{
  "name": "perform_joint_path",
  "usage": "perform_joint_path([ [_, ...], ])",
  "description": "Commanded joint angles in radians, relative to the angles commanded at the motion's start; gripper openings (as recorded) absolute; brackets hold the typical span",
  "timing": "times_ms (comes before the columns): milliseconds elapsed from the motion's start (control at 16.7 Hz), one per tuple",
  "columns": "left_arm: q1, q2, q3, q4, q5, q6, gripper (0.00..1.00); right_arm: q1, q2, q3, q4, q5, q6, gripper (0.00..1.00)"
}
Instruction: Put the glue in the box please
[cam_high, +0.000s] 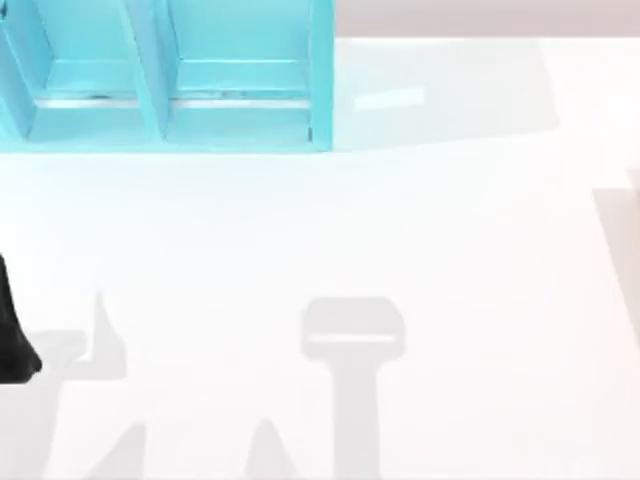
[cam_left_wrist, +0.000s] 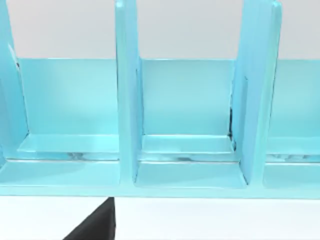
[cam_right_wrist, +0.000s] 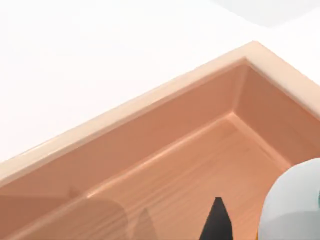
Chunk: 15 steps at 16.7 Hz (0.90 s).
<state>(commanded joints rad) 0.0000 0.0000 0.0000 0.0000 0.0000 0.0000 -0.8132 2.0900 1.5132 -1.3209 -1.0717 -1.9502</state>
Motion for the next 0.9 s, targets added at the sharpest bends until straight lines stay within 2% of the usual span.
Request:
perform_joint_path([
  [180, 0.000, 0.000, 0.000, 0.000, 0.000, 0.000, 1.00, -0.121, 0.023, -0.065, -0.156, -0.076, -0.217, 0.00],
  [360, 0.000, 0.000, 0.000, 0.000, 0.000, 0.000, 1.00, -0.200, 0.045, -0.115, -0.223, -0.114, -0.341, 0.00],
  [540, 0.000, 0.000, 0.000, 0.000, 0.000, 0.000, 1.00, -0.227, 0.056, -0.134, -0.232, -0.125, -0.378, 0.00],
  [900, 0.000, 0.000, 0.000, 0.000, 0.000, 0.000, 1.00, -0.215, 0.049, -0.135, -0.214, -0.124, -0.365, 0.00],
])
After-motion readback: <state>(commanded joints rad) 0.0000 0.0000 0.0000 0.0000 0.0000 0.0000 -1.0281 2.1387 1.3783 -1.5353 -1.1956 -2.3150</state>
